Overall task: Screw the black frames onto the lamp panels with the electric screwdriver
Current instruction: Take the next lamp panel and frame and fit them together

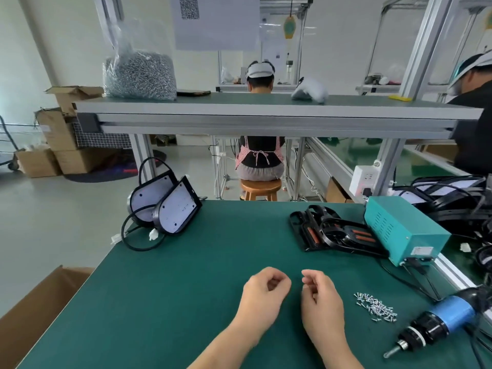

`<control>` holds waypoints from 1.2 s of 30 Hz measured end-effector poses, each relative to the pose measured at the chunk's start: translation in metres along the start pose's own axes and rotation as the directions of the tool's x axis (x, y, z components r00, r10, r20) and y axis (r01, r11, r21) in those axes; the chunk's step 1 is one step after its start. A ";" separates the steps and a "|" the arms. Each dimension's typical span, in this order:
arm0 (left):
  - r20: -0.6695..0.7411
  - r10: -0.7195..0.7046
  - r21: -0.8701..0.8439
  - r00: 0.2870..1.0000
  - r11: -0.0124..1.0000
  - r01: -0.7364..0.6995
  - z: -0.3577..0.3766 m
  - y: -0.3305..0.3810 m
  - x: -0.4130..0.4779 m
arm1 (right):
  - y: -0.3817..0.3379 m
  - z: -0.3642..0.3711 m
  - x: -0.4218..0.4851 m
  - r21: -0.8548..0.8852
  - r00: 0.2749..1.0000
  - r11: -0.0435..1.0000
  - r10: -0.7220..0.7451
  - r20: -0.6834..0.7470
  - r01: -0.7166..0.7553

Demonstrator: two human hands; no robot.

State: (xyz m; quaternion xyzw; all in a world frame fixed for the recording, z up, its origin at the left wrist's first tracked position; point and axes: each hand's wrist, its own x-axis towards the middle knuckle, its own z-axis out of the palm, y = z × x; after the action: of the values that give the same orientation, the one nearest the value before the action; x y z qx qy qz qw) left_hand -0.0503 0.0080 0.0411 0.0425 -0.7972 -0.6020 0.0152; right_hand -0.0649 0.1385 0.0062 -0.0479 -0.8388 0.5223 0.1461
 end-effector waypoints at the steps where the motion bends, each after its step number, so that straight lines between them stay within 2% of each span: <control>1: -0.066 0.019 0.038 0.998 0.999 -0.016 -0.013 0.003 0.008 | 0.000 0.001 0.000 0.014 1.000 1.000 0.009 0.001 -0.009; 3: -0.224 0.125 0.239 0.966 0.968 -0.070 -0.047 0.009 0.031 | 0.001 0.002 0.000 0.045 0.999 0.998 0.036 0.000 -0.036; 5: -0.341 0.235 0.465 0.910 0.884 -0.054 -0.088 0.018 0.058 | 0.001 0.004 -0.001 0.056 0.999 0.998 0.039 -0.004 -0.039; 8: -0.506 0.299 0.618 0.809 0.780 0.098 -0.147 0.033 0.100 | 0.001 0.005 -0.002 0.040 1.000 0.999 0.025 -0.001 -0.025; 10: -0.558 0.294 0.676 0.776 0.703 0.221 -0.181 0.041 0.124 | 0.001 0.005 -0.002 0.029 1.000 0.999 0.021 -0.002 -0.021; 14: -0.539 0.141 0.751 0.831 0.527 0.397 -0.221 0.037 0.154 | 0.000 0.006 0.000 0.032 1.000 0.999 0.008 -0.007 -0.008; 20: -0.454 0.023 0.837 0.891 0.353 0.417 -0.232 0.025 0.170 | -0.002 0.007 0.000 0.049 1.000 0.999 0.007 -0.011 -0.007; 23: -0.464 -0.024 0.828 0.885 0.343 0.443 -0.237 0.016 0.172 | -0.002 0.007 0.001 0.044 1.000 0.999 0.000 -0.020 0.001; 28: -0.509 -0.063 0.755 0.858 0.445 0.481 -0.247 0.009 0.175 | -0.004 0.008 0.000 0.046 0.999 0.999 -0.002 -0.036 0.003; 33: -0.515 -0.118 0.774 0.849 0.361 0.520 -0.255 0.013 0.171 | -0.004 0.007 0.000 0.037 1.000 0.999 0.004 -0.031 -0.003; 36: -0.533 -0.115 0.764 0.838 0.360 0.536 -0.256 0.019 0.172 | -0.005 0.007 0.000 0.042 1.000 0.999 0.002 -0.021 -0.001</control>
State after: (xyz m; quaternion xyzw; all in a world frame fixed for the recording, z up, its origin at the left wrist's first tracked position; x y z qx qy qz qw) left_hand -0.2029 -0.2468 0.1249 0.3239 -0.9441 -0.0557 0.0260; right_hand -0.0667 0.1304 0.0074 -0.0508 -0.8260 0.5394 0.1556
